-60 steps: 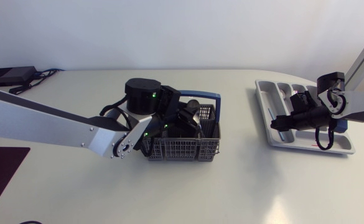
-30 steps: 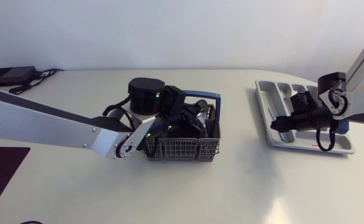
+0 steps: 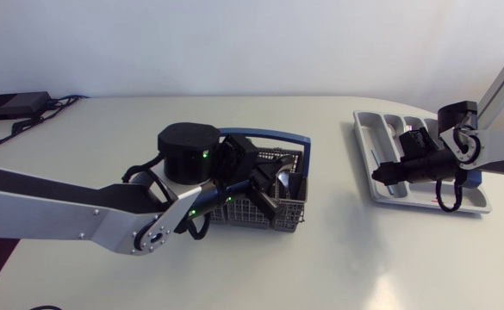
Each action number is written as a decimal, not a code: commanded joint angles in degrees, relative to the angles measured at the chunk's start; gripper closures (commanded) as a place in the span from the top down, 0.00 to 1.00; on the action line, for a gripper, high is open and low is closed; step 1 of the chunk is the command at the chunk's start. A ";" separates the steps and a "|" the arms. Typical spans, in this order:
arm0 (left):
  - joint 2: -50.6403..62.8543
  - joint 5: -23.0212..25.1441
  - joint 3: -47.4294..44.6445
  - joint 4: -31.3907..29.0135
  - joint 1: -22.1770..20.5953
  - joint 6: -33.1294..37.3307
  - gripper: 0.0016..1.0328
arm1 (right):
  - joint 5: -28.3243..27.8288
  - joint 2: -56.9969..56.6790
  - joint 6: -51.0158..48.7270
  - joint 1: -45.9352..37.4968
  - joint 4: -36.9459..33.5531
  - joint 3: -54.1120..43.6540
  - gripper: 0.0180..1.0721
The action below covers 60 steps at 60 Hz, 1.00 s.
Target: Sort the cutlery from the basket into the organizer compartments.
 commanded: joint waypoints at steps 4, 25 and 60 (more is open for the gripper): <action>-3.91 0.04 -0.73 2.00 -0.99 0.97 0.05 | -0.28 -2.11 -1.35 0.85 0.72 -2.31 0.44; -13.31 -0.22 3.84 -3.89 1.12 -1.58 0.05 | -3.45 -18.90 -4.25 4.63 0.81 -9.08 0.53; -13.66 -0.84 18.17 -25.34 5.34 -14.06 0.05 | 13.08 -43.24 1.90 34.86 -7.10 -7.67 0.54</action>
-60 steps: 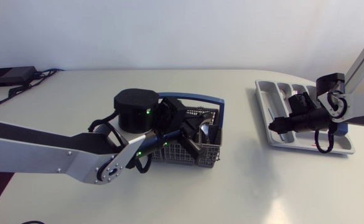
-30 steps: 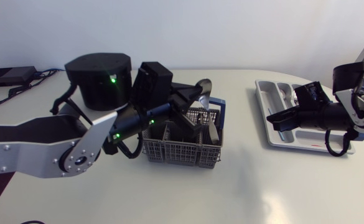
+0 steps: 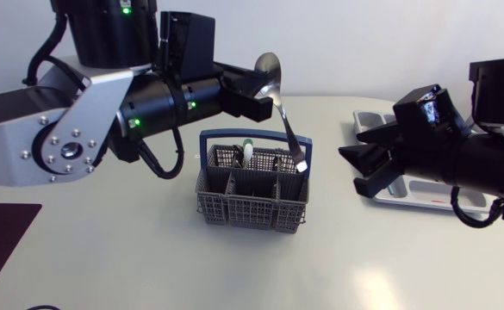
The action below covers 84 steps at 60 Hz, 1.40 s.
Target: Sort the cutlery from the basket into the organizer compartments.
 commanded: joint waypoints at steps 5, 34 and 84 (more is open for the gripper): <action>3.31 -0.42 3.75 -2.53 0.50 -3.92 0.05 | 3.60 2.65 3.41 5.96 0.88 3.64 0.54; 12.97 3.80 14.21 -10.70 2.97 -12.45 0.05 | -1.15 14.86 10.09 9.04 -2.02 14.98 0.54; 12.36 5.64 17.90 -15.80 2.09 -15.26 0.06 | 9.84 22.77 9.48 13.34 -1.76 19.37 0.26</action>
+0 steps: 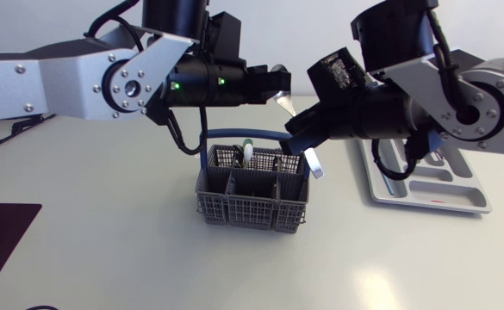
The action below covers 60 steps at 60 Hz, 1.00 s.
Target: Sort the cutlery from the basket into the organizer compartments.
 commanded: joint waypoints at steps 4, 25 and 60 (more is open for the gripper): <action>-0.12 0.44 2.07 0.07 -0.30 -2.10 0.06 | 2.24 1.64 -0.12 0.98 0.56 0.95 0.21; -0.65 0.00 1.99 0.07 -0.56 -2.10 0.14 | 3.64 0.94 -0.38 1.68 1.00 -0.02 0.08; -6.89 -5.98 1.99 0.77 1.11 3.96 0.96 | 2.94 -5.74 -1.26 -3.68 -2.60 -4.59 0.07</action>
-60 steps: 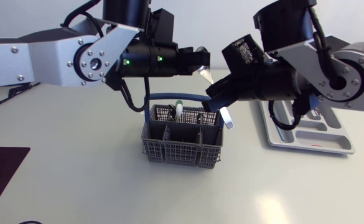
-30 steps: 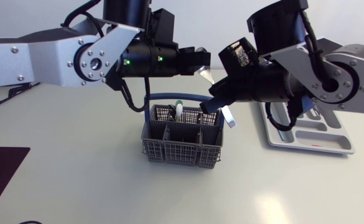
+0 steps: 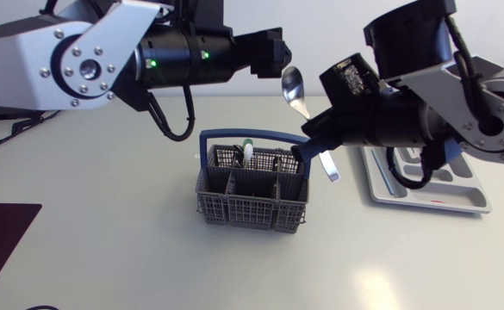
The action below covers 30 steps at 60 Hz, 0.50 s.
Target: Sort the cutlery from the basket into the organizer compartments.
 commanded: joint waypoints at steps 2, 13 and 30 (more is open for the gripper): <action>-1.32 -1.41 2.03 -0.35 1.64 2.55 0.96 | -0.65 -2.25 -1.48 -4.33 -0.88 -2.17 0.07; -2.11 -2.99 1.86 -3.77 5.77 7.64 0.96 | -6.18 -1.90 -3.94 -16.10 -1.14 -3.05 0.07; -5.10 -3.17 -2.80 -6.94 8.93 14.85 0.96 | -14.18 6.10 -8.16 -34.47 2.81 -1.03 0.07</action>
